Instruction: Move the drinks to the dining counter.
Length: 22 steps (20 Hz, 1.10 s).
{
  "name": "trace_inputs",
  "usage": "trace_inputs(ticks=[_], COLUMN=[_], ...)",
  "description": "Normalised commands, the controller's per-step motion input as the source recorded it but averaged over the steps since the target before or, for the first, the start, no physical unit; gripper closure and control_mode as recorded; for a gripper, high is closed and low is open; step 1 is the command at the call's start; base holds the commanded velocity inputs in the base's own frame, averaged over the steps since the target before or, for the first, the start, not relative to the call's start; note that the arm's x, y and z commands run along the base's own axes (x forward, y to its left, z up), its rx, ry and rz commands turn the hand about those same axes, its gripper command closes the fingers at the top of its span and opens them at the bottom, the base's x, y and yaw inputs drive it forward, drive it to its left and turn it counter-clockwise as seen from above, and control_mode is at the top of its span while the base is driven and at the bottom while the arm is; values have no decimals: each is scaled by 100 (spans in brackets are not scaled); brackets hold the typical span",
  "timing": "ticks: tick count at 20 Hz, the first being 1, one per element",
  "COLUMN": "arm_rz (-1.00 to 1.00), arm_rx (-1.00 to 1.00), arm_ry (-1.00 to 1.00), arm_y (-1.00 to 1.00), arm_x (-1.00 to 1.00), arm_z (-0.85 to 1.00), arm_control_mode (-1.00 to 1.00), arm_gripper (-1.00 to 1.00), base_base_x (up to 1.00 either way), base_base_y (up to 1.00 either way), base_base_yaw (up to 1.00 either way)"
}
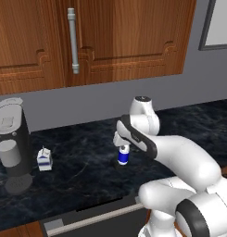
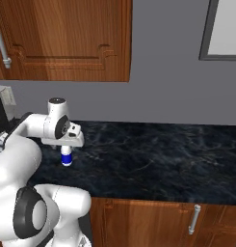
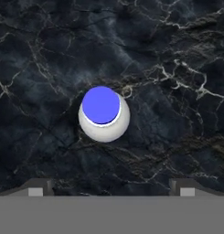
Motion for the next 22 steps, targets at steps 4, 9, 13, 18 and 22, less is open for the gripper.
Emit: trace_inputs(ticks=[4, 9, 13, 18, 22], arm_rz=[0, 0, 0, 0, 0], arm_rx=[0, 0, 0, 0, 0], arm_ry=[0, 0, 0, 0, 0], arm_y=[7, 6, 10, 0, 0], arm_x=[9, 9, 1, 17, 35], arm_z=[-5, 4, 8, 0, 0], arm_control_mode=[-100, -100, -100, -100, -100], arm_gripper=[-100, -100, -100, -100, -100], base_base_x=[0, 0, 0, 0, 0], base_base_y=[0, 0, 0, 0, 0], base_base_yaw=[0, 0, 0, 0, 0])
